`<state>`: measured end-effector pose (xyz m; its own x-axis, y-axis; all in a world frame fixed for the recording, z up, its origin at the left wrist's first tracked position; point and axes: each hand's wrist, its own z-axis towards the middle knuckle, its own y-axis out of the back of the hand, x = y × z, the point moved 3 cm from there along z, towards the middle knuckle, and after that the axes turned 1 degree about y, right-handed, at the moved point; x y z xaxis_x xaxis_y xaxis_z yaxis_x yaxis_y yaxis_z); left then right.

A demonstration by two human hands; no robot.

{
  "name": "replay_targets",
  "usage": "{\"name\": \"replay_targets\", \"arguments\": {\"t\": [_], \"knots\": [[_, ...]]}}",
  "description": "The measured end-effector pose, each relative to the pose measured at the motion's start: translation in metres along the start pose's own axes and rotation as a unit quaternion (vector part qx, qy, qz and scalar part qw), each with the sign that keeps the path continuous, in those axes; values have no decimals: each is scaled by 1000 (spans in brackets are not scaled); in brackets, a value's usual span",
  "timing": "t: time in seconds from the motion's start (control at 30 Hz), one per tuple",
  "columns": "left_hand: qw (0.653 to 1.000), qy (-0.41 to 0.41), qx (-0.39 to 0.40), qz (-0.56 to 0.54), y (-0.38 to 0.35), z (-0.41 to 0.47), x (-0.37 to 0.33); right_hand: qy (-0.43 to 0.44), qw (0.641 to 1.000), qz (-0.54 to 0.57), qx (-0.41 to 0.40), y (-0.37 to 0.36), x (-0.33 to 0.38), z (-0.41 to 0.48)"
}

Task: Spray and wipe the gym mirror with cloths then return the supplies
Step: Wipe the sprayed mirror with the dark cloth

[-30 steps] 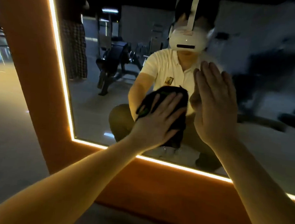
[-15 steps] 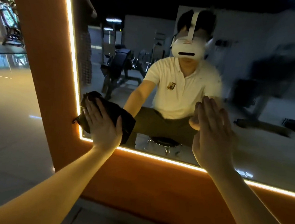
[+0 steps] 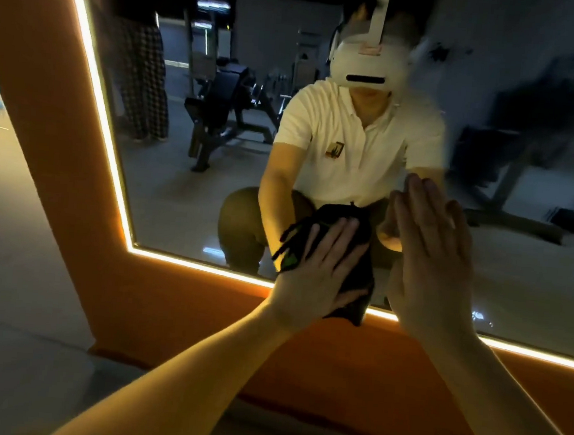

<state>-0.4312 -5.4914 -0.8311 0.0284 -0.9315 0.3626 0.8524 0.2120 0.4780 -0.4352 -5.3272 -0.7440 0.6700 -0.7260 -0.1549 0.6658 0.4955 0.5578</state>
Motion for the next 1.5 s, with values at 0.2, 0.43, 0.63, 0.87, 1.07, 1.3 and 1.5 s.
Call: {"name": "replay_targets", "arguments": {"t": [0.2, 0.43, 0.63, 0.87, 1.07, 1.3, 1.5], "knots": [[999, 13, 6, 38, 7, -46, 92, -11, 999, 33, -10, -1, 13, 1], [973, 205, 87, 59, 27, -125, 191, 11, 998, 50, 41, -12, 41, -6], [969, 227, 86, 50, 35, -129, 198, -1, 999, 29, 39, -7, 38, -8], [986, 159, 57, 8, 27, -65, 125, -33, 999, 16, 38, 5, 32, -1], [999, 2, 43, 5, 25, -8, 51, -34, 996, 49, 66, 17, 33, 2], [991, 129, -40, 9, 68, 26, 174, 0, 998, 54, 20, 31, 50, 56], [919, 363, -137, -73, 109, 99, 241, 41, 998, 8, -56, 56, 64, 144]]}}
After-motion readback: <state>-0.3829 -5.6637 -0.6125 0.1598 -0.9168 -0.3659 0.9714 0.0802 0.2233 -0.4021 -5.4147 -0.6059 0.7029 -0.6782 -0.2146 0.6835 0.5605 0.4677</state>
